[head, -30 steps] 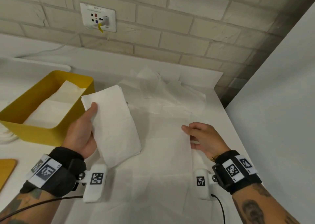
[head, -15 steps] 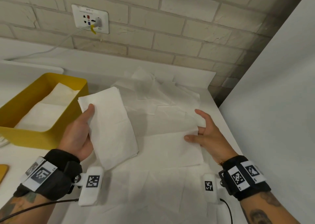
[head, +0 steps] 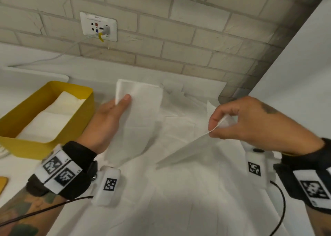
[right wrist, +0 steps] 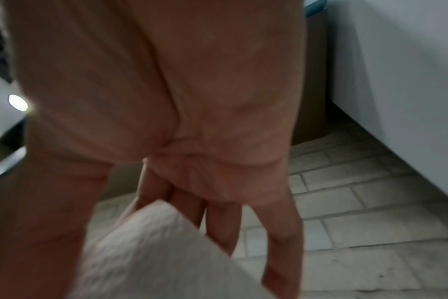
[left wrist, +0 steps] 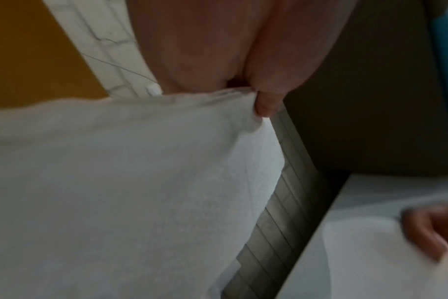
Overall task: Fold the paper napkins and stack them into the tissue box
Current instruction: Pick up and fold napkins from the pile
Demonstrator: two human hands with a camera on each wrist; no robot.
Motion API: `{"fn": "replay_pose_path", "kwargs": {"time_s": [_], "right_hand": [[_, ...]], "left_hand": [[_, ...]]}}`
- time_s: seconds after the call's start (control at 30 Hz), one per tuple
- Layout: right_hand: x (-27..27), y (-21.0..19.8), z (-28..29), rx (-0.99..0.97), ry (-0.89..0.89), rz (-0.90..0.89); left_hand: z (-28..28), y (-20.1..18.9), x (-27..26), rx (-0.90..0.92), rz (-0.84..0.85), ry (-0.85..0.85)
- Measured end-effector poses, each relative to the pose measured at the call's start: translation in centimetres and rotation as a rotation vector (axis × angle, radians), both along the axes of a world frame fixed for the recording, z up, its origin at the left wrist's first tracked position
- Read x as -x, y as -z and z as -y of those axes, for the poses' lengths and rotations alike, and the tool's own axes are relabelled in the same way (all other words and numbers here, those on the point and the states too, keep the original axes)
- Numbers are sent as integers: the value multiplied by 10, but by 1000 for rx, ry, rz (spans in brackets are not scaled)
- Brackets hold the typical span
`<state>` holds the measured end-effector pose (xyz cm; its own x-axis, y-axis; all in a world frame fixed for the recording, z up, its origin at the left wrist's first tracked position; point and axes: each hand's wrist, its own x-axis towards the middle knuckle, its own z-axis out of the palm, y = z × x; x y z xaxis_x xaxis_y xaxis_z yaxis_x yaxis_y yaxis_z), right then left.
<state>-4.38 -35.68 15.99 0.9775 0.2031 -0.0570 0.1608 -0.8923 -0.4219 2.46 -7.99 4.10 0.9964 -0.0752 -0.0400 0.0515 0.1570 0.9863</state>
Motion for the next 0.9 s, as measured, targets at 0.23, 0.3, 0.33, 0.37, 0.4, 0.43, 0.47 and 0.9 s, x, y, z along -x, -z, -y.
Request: {"fn": "replay_pose_path", "kwargs": {"time_s": [0.23,0.3,0.33,0.37,0.4,0.43,0.47,0.9], "right_hand": [[-47,0,-40,145,-103,-83],[-61,13,-47,157,-43,-104],[-66,19,-48,154,-28,-117],[-71,25,-49,150,-16,-134],[-74,31,-50,144,-8,-152],[-77,36,-50,138,-6,-171],[-78,40,-49,128,-8,-187],[-46,118,-10,-997,292,-310]], "left_hand": [[51,5,18,-19,-75,305],[56,10,24,77,-173,347],[57,13,26,125,-217,367],[57,16,29,160,-249,385],[56,20,31,178,-267,399],[54,23,32,176,-273,410],[52,27,33,165,-273,420],[40,42,20,346,-277,232]]}}
